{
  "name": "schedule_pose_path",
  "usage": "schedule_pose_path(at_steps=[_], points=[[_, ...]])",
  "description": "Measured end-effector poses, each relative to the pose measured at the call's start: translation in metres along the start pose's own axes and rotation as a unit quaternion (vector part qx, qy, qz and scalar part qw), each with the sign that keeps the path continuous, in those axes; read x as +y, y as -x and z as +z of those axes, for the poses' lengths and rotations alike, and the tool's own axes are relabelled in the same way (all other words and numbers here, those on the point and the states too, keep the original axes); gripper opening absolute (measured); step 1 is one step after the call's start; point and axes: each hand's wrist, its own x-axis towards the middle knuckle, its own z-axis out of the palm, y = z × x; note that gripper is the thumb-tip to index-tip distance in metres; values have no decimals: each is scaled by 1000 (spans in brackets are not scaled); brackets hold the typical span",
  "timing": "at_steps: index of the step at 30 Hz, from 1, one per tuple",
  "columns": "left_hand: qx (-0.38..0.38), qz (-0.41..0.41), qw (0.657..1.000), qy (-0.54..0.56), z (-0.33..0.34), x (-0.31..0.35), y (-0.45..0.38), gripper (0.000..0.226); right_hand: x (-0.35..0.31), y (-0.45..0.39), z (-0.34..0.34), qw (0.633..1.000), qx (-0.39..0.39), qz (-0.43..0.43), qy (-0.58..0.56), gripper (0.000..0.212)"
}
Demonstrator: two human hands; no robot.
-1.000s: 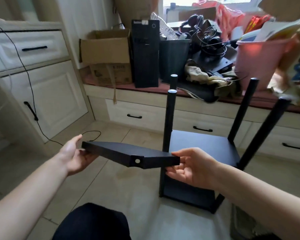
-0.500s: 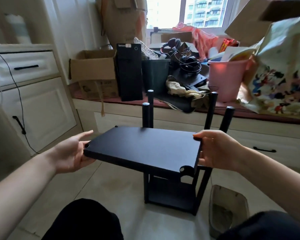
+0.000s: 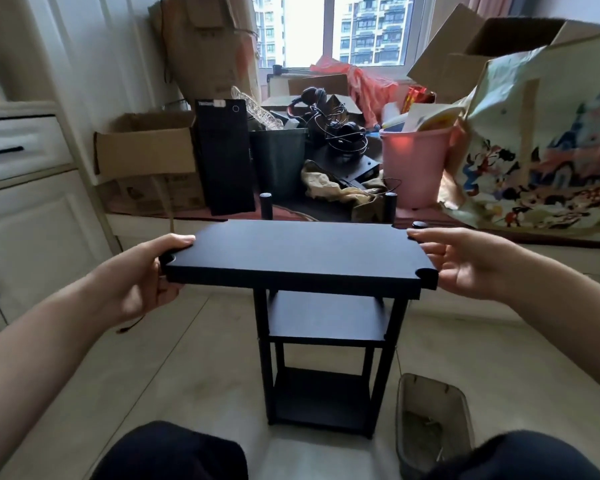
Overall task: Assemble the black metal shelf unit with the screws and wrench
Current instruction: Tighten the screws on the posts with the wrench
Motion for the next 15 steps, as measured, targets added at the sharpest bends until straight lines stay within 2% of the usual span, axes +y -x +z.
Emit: schedule_pose_path(at_steps=[4,10,15], points=[[-19,43,999,-16,20,20,-9,20,-22,-6,-8,998,36,-41,45,8],[0,49,999,-9,49,51,-34,36,-61,-30,-12,990,65,-61,109,8],[19,87,994,-59,76,67,-66,24,-87,-65,-13,978,103,-59,169,11]])
